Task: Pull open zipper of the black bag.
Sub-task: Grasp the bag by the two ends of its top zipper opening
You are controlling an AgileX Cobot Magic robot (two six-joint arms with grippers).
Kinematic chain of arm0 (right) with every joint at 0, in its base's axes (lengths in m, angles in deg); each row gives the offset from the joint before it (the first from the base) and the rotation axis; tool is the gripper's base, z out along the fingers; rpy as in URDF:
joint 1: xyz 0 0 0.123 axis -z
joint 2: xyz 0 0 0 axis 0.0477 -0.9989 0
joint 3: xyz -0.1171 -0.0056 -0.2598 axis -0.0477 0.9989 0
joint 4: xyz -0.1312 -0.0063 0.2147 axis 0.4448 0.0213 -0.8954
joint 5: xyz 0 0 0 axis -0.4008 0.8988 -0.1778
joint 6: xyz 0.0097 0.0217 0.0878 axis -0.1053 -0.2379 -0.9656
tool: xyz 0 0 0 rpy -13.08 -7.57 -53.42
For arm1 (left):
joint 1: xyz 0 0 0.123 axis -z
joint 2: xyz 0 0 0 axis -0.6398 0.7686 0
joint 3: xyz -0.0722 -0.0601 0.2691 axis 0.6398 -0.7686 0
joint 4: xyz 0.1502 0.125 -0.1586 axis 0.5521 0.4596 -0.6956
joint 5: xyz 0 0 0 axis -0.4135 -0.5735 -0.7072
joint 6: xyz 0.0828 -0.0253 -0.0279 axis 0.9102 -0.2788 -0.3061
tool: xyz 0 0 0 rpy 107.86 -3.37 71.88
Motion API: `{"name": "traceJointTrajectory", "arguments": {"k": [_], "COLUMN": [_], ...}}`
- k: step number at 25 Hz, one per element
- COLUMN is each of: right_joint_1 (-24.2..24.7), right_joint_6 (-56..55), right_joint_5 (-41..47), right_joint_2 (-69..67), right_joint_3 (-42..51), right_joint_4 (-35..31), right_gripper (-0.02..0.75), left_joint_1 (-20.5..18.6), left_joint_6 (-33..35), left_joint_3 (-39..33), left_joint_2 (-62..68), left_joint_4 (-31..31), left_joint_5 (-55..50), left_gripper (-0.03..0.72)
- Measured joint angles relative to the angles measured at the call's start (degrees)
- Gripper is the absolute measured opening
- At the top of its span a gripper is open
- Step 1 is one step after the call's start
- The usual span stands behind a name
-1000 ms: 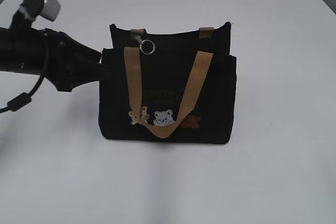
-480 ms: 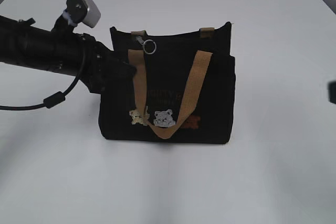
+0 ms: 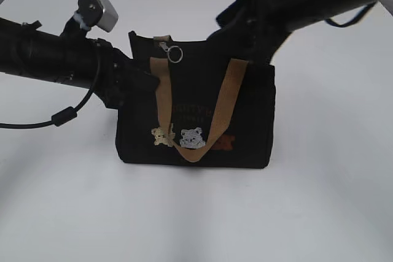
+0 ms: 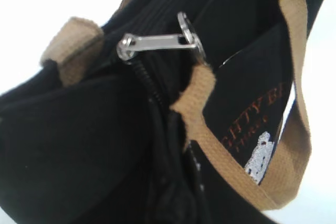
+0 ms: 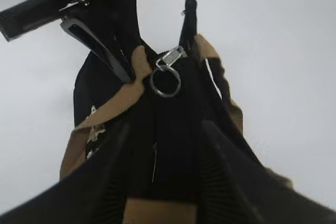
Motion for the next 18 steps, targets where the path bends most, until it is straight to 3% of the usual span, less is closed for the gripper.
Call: {"name": "traceJointTrajectory", "arguments": {"k": [4, 10, 18], "right_joint_1": [-4.23, -8.12, -9.09], "right_joint_6": [-0.50, -0.86, -7.31], "right_joint_5": [-1.09, -8.26, -11.97], "right_joint_2": [-8.86, -14.74, -17.51], "right_joint_3": [-6.78, -8.02, -9.56], "right_joint_4": [5.11, 6.59, 6.62], "right_gripper": [0.327, 0.327, 0.327], "left_joint_1": [0.00, 0.00, 0.00], "left_joint_6": [0.00, 0.00, 0.00], "left_joint_3": [0.00, 0.00, 0.00], "left_joint_2": [0.00, 0.00, 0.00], "left_joint_4": [0.00, -0.05, -0.28], "left_joint_5": [0.00, 0.00, 0.89], "left_gripper": [0.067, 0.067, 0.067]}}
